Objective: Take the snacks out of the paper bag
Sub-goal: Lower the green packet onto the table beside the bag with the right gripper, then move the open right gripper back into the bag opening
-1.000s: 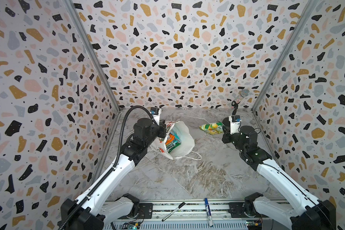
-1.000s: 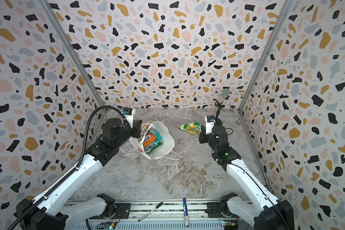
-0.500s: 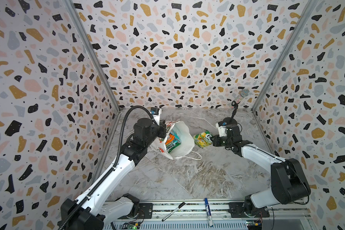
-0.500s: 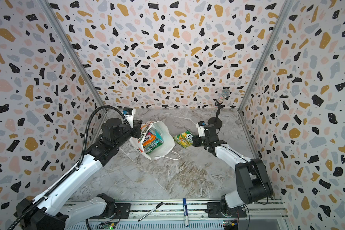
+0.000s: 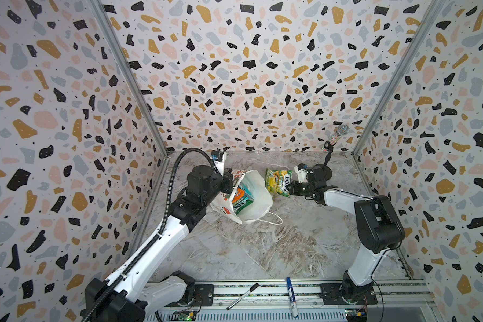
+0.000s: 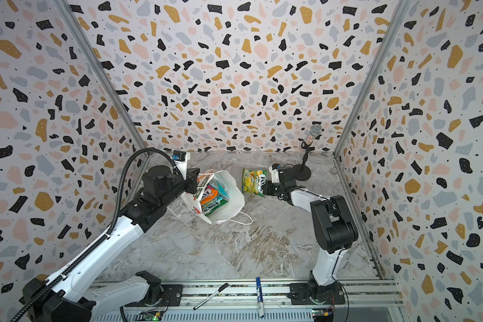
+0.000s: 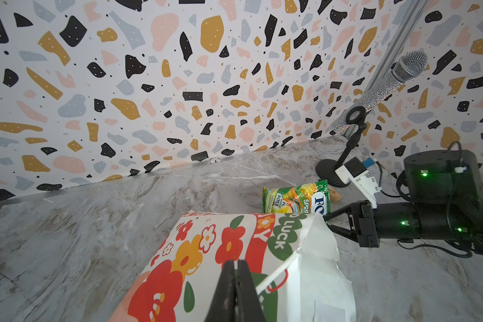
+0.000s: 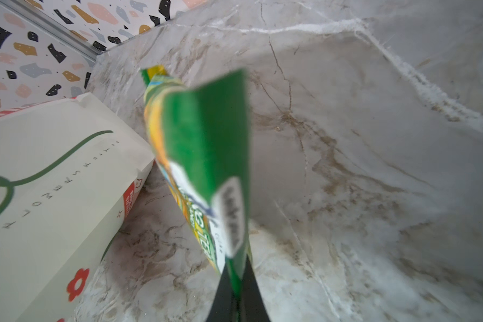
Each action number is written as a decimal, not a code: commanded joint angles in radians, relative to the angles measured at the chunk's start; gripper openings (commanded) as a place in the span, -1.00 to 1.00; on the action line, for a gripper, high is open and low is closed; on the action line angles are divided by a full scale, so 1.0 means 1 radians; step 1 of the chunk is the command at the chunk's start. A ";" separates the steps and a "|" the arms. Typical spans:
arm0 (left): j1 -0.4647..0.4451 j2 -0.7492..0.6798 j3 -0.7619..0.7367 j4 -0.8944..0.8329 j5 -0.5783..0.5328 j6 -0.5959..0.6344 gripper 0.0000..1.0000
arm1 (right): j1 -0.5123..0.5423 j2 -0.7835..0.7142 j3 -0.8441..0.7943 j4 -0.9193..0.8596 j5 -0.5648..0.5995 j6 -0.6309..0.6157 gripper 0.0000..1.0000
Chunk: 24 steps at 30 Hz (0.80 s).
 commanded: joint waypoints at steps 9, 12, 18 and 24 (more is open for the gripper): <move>0.001 -0.009 0.002 0.027 0.004 0.012 -1.00 | -0.010 0.036 0.065 -0.017 0.052 0.002 -0.56; 0.001 -0.007 0.002 0.027 0.004 0.012 -1.00 | -0.010 0.009 0.054 -0.031 0.074 -0.011 -0.27; 0.001 -0.006 0.004 0.024 0.011 0.017 -1.00 | 0.000 -0.145 -0.073 0.037 0.161 -0.039 0.04; 0.001 -0.008 0.003 0.024 0.017 0.018 -1.00 | 0.023 -0.334 -0.199 0.145 0.109 -0.087 0.06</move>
